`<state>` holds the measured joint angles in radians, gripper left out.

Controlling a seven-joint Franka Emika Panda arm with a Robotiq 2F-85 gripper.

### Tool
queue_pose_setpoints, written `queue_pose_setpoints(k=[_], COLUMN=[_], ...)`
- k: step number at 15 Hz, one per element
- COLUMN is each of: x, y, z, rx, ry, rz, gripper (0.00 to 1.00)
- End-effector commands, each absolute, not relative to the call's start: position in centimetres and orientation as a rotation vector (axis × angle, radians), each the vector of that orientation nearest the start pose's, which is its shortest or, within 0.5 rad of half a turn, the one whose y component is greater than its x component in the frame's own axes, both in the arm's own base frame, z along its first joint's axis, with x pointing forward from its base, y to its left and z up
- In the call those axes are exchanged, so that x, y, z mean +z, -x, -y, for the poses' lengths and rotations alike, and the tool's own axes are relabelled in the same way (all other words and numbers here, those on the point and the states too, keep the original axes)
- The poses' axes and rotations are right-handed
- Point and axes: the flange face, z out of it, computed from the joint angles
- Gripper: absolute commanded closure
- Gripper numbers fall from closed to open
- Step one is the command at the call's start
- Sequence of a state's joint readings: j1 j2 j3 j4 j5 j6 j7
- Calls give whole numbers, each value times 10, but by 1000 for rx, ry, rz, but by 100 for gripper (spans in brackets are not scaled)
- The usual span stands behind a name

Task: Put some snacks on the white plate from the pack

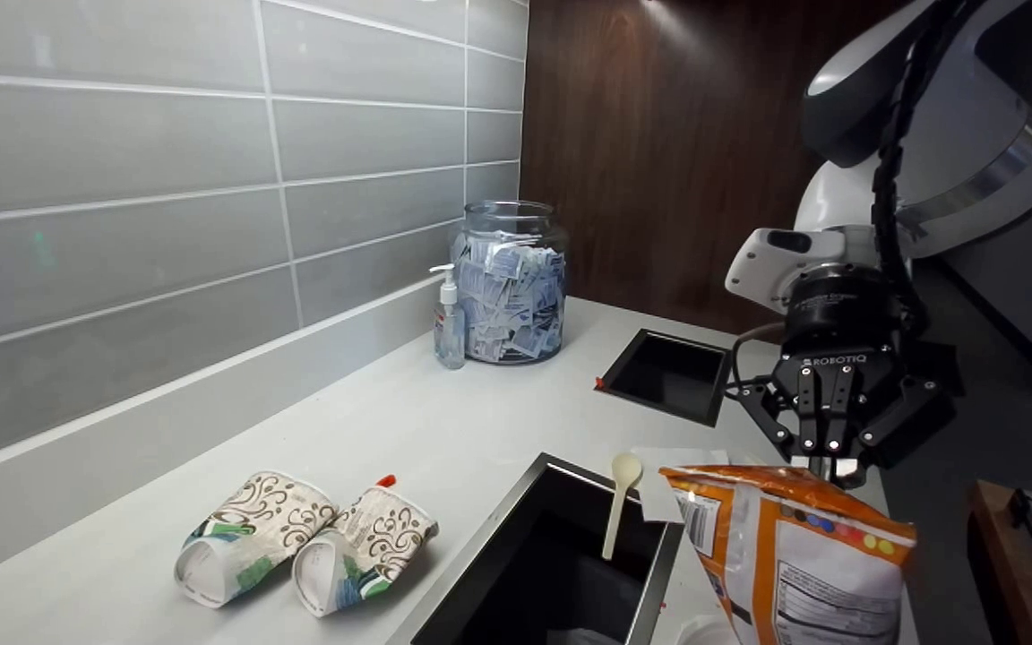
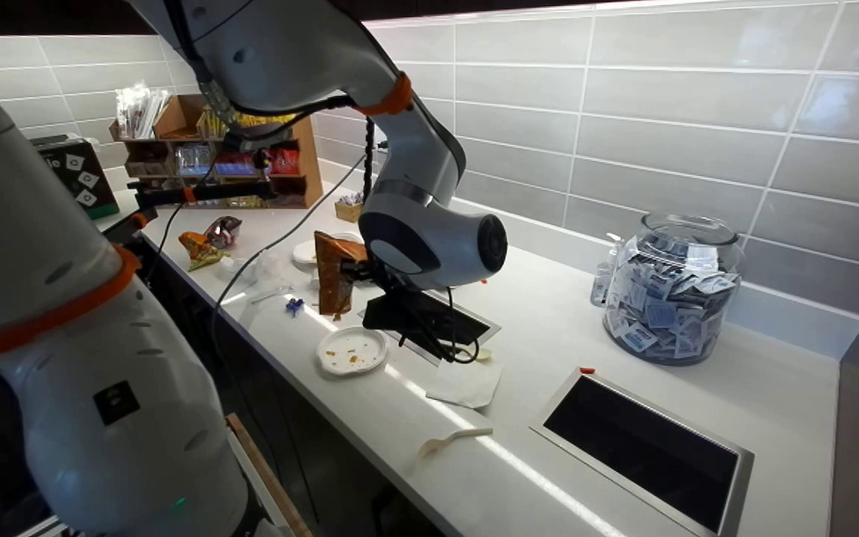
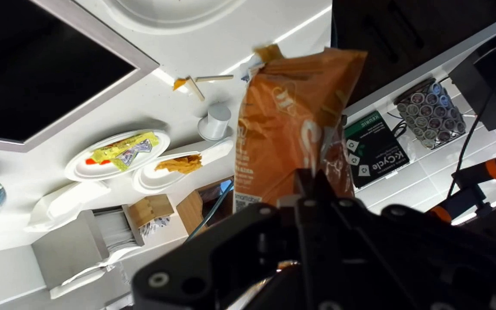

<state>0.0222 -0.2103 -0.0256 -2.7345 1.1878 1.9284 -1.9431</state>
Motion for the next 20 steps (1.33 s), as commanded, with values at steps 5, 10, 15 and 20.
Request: queue_pose_setpoints(k=[5,10,15,20], x=[269,267,270,272], y=[-354,-353,-354,-354], z=[-57,-56,-55,-56], rx=[-676,-697,-701,-692], ry=[1784,1790,1794,1816], rz=[1091,1092,1105,1109], gripper=[100,100,100,100])
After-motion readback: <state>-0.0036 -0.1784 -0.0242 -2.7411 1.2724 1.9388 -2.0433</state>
